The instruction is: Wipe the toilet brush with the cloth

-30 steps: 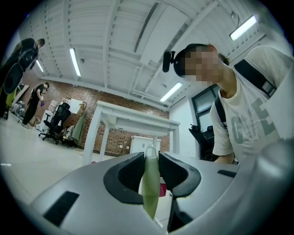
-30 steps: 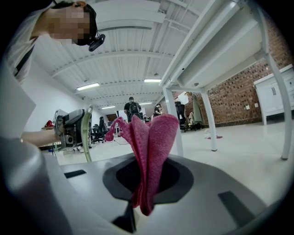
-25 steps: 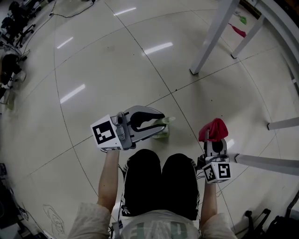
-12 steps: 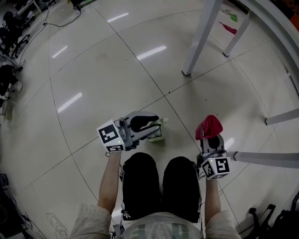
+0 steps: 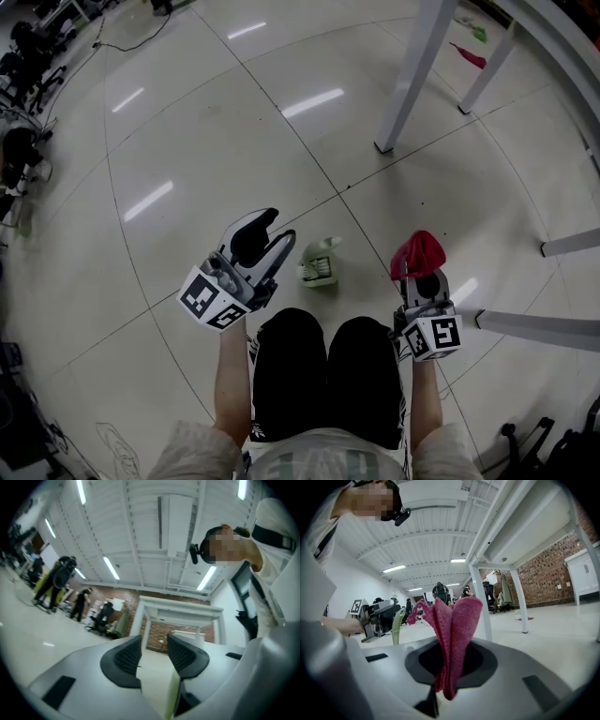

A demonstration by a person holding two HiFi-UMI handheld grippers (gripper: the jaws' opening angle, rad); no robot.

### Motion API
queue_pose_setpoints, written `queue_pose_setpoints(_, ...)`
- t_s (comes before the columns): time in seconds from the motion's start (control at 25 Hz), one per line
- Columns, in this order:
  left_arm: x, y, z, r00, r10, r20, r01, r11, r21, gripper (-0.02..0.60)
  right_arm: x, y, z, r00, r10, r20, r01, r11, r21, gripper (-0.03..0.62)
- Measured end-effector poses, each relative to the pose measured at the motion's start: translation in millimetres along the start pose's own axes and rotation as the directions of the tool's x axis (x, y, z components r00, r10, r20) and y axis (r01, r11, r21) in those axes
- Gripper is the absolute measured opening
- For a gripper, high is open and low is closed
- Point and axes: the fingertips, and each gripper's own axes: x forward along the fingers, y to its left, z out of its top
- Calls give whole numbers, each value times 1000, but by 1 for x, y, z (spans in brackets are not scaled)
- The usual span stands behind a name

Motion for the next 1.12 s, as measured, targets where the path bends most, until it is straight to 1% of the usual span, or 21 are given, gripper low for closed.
queue_pose_setpoints(0.04,-10,16,0,993,120,11,-120,993,6,132,5,3,1,1000,7,3,-7,1000,5,31)
queue_pose_setpoints(0.08,-21,31,-1,972,235,19,-236,972,11,10,11,5,1,1000,14,6,-14,1000,10,31)
queue_pose_setpoints(0.12,-32,44,-5,944,328,24,-329,944,12,3,17,8,2,1000,19,9,-19,1000,15,31)
queue_pose_setpoints(0.16,-40,54,-10,918,395,29,-395,919,8,3,23,11,3,1000,21,15,-21,1000,19,31)
queue_pose_setpoints(0.2,-47,60,-15,898,438,36,-438,899,1,3,30,13,4,999,21,25,-21,999,24,31)
queue_pose_setpoints(0.24,-52,64,-20,885,463,43,-463,886,-8,3,36,15,5,999,19,39,-20,999,32,31)
queue_pose_setpoints(0.28,-55,67,-24,877,477,48,-477,879,-16,3,43,18,7,998,17,54,-19,999,41,31)
queue_pose_setpoints(0.36,-56,67,-27,870,491,47,-490,871,-24,3,53,25,14,997,17,77,-21,999,50,31)
queue_pose_setpoints(0.44,-52,63,-14,867,497,41,-496,868,-32,3,58,36,32,996,17,83,-21,999,40,31)
queue_pose_setpoints(0.48,-48,60,2,866,499,39,-498,867,-35,3,60,43,49,996,15,86,-18,999,37,31)
queue_pose_setpoints(0.6,-25,46,74,862,505,39,-505,863,-3,3,64,61,125,995,2,100,-6,999,42,31)
queue_pose_setpoints(0.72,-6,20,167,848,531,2,-530,846,54,3,49,84,224,996,-23,83,21,999,25,31)
queue_pose_setpoints(0.8,6,2,246,836,548,-8,-546,834,78,3,36,103,304,997,-33,69,32,999,16,31)
queue_pose_setpoints(0.96,29,-32,419,817,576,23,-576,812,92,3,19,145,474,998,-39,58,39,999,0,31)
queue_pose_setpoints(1.04,26,-52,492,804,595,18,-594,801,73,3,-1,172,542,999,-36,37,35,999,29,31)
queue_pose_setpoints(1.12,18,-74,547,792,610,20,-610,791,50,3,-22,195,590,1000,-17,13,16,999,50,31)
